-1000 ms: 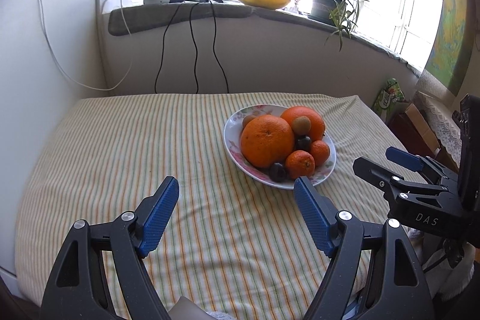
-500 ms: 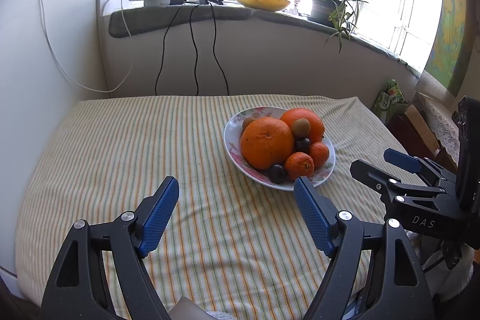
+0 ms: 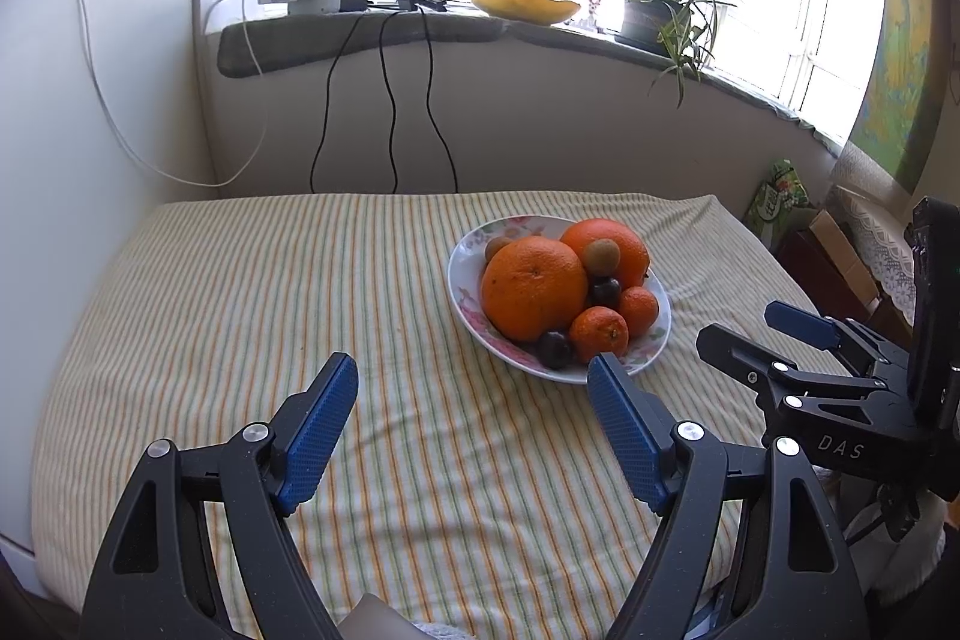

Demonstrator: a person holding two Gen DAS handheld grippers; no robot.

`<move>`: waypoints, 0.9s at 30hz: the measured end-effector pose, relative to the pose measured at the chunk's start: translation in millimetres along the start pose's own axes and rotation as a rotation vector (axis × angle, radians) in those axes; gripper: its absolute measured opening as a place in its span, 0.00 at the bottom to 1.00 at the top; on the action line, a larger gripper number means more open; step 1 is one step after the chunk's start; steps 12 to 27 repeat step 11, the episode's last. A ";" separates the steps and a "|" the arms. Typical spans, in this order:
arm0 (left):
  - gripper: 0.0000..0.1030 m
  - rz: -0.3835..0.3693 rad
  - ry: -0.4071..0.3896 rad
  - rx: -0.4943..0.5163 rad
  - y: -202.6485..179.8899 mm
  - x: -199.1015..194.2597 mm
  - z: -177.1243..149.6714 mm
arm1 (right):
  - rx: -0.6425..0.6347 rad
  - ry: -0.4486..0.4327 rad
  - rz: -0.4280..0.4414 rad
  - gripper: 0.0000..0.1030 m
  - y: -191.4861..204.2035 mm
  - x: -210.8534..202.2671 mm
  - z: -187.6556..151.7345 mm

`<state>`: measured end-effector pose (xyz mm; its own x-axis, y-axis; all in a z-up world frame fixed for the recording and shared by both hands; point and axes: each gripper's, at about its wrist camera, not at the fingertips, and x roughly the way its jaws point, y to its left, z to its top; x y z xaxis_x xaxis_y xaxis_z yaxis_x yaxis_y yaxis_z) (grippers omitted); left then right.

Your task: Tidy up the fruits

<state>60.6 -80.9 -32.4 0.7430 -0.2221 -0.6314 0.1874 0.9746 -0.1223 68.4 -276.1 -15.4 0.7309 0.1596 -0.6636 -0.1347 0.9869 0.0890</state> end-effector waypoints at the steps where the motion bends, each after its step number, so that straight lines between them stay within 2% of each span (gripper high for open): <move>1: 0.77 0.000 0.001 0.000 0.0 0.3 0.1 | 0.001 0.000 0.001 0.91 0.0 0.0 0.0; 27: 0.77 0.000 0.003 0.006 0.3 3.2 0.1 | 0.005 0.010 0.002 0.91 -6.2 5.3 -0.3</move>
